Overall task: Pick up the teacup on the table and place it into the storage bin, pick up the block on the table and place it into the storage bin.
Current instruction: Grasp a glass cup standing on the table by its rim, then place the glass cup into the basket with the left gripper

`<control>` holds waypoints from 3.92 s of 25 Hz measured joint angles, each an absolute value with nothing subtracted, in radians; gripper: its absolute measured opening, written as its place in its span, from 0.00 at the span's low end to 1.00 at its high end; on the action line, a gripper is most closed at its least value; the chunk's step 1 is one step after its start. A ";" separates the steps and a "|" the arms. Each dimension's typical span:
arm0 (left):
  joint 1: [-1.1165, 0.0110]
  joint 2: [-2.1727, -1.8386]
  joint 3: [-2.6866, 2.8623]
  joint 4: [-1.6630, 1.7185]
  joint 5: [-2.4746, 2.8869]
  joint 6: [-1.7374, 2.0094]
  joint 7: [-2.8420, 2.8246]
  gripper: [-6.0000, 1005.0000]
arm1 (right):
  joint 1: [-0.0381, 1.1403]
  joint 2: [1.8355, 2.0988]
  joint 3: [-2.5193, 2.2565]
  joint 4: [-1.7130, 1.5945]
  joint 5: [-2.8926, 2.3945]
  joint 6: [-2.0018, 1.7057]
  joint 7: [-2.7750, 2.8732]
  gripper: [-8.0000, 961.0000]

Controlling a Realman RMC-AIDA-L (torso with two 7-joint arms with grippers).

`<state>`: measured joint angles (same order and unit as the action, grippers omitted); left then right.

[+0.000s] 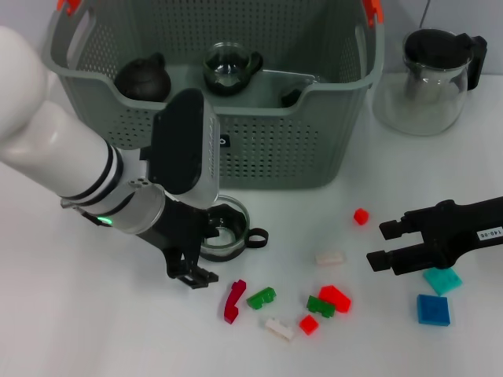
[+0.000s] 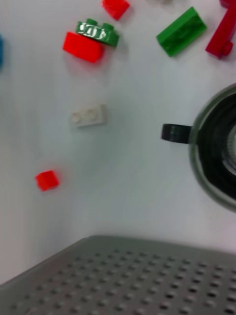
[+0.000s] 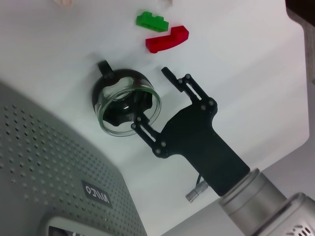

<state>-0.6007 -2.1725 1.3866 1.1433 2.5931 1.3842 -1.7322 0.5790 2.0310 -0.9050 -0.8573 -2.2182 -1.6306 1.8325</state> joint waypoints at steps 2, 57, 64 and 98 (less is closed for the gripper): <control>-0.610 -2.172 1.402 1.130 2.612 1.383 -1.753 0.69 | 0.579 2.031 -0.905 -0.857 -2.218 -1.631 1.831 0.81; -0.777 -2.125 0.979 1.335 2.166 1.413 -2.144 0.04 | 0.572 2.031 -0.892 -0.859 -2.218 -1.638 1.824 0.81; -1.020 -2.061 1.008 0.833 2.417 1.004 -2.275 0.04 | 0.577 2.033 -0.900 -0.859 -2.218 -1.639 1.833 0.81; -1.104 -2.137 1.029 0.521 2.744 0.580 -2.328 0.28 | 0.574 2.034 -0.902 -0.857 -2.230 -1.637 1.825 0.81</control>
